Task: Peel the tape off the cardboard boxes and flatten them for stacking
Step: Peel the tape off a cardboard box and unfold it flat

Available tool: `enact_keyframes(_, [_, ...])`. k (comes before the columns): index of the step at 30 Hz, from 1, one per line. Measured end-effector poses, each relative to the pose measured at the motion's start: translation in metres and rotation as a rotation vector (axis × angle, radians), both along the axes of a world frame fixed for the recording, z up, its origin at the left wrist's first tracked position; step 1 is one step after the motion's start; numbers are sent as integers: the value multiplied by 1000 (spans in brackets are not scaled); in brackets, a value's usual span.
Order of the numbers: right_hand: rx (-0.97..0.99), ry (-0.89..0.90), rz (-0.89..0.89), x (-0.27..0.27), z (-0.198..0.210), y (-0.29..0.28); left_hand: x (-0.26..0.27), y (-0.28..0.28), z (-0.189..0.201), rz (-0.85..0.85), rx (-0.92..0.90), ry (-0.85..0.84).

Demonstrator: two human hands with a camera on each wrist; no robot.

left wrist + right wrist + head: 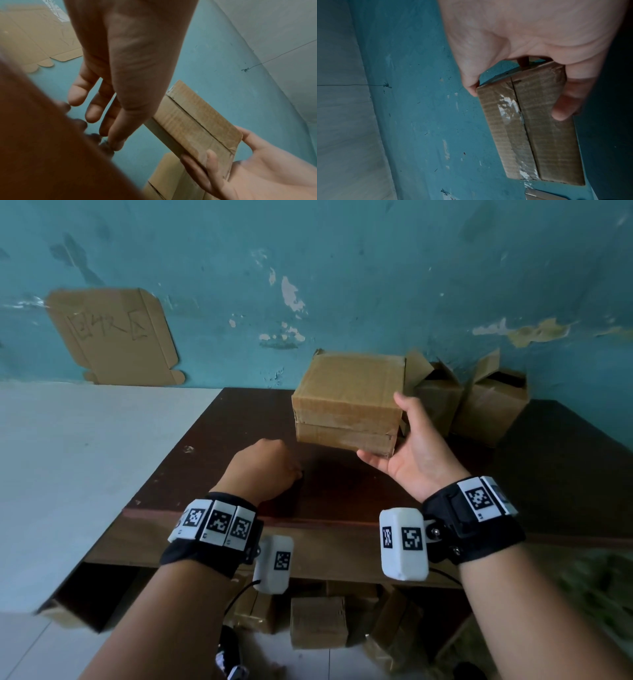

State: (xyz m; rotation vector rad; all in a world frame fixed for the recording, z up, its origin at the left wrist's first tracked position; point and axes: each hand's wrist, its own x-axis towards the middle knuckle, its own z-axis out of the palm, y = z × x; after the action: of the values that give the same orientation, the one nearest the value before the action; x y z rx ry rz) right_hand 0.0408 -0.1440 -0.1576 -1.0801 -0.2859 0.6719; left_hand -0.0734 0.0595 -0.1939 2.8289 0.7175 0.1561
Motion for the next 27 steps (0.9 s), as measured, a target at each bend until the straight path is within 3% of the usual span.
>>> enact_keyframes(8, [-21,1,13,-2,-3,5,10,-13,-7,-126,131,147])
enact_keyframes(13, [-8,-3,9,-3,-3,5,5,1,-13,76,0,-130])
enact_keyframes(18, [-18,-13,-2,0,-1,-1,3,8,-14,137,-122,-183])
enact_keyframes(21, [-26,-20,-20,2,1,-4,6,9,-14,143,-154,-346])
enact_keyframes(24, [-43,-40,-1,3,1,-5,6,6,4,150,-471,-711])
enact_keyframes(25, [-51,-54,13,4,2,-6,6,1,11,134,-689,-821])
enact_keyframes(27, [-72,-101,61,4,1,-5,4,-10,24,93,-1143,-875])
